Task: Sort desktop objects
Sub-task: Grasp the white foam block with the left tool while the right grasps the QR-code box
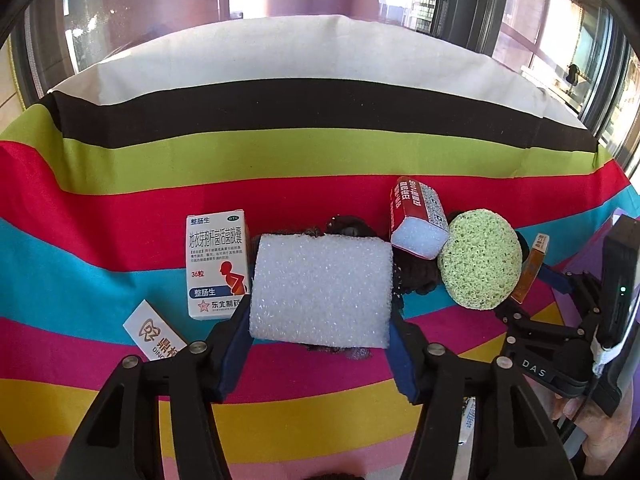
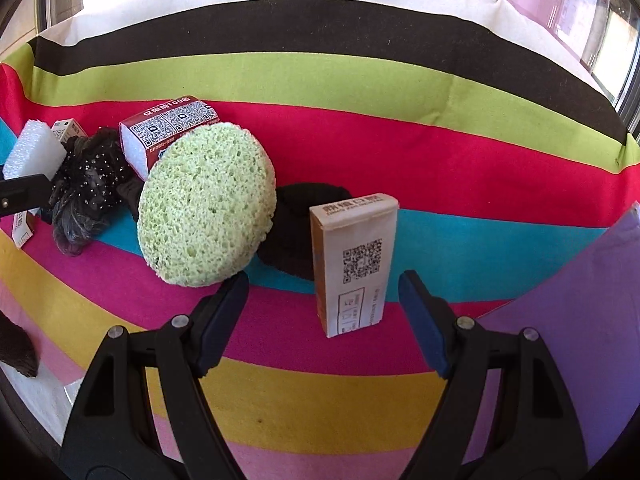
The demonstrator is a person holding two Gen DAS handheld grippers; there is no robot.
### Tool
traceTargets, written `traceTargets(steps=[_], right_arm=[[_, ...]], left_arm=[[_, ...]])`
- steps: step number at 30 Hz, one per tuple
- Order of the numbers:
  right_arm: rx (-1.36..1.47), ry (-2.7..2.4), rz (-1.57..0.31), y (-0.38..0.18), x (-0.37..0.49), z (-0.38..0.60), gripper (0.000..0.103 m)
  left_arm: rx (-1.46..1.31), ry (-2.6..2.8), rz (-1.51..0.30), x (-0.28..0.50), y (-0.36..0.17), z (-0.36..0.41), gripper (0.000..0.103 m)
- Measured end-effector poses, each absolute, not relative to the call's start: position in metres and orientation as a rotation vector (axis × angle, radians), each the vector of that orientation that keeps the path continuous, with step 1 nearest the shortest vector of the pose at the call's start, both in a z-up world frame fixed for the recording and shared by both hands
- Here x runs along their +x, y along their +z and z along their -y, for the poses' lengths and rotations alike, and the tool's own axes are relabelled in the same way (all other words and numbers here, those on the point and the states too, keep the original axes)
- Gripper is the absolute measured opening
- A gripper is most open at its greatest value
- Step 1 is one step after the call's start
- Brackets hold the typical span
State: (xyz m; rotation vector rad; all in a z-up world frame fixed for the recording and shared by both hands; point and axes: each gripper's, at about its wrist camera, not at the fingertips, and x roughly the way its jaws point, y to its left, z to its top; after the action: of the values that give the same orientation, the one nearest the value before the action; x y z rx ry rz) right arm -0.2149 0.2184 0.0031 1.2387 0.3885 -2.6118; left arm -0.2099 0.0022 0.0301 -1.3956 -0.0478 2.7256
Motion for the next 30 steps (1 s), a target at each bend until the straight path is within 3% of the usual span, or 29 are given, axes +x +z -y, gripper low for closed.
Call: traceTargets(steps=[2,4,6,9,18,30], right_arm=[[1.229,-2.616,-0.387,0.003,-0.216,-0.217,0.076],[1.234,-2.622,-0.376,0.004,-0.217,-0.218,0.063],[1.247,-2.616,-0.363,0.006,-0.216,-0.219,0.044],[1.247,-2.601,-0.344,0.007,-0.214,-0.219,0.036],[1.192,-2.627,-0.283,0.031,-0.191,-0.225,0.036],[0.940,-2.754,0.135,0.117,-0.156,-0.276,0.036]], left_arm=[[-1.369,2.740,0.049,-0.200,0.037,-0.002,0.060],[-1.343,2.753,0.050,-0.189,0.045,-0.002,0.060],[-1.314,2.764,0.056,-0.180,0.053,-0.001,0.060],[-1.271,2.771,0.079,-0.168,0.064,-0.007,0.060],[-1.171,2.752,0.123,-0.151,0.078,-0.023,0.060],[-1.031,2.712,0.226,-0.141,0.104,-0.056,0.060]])
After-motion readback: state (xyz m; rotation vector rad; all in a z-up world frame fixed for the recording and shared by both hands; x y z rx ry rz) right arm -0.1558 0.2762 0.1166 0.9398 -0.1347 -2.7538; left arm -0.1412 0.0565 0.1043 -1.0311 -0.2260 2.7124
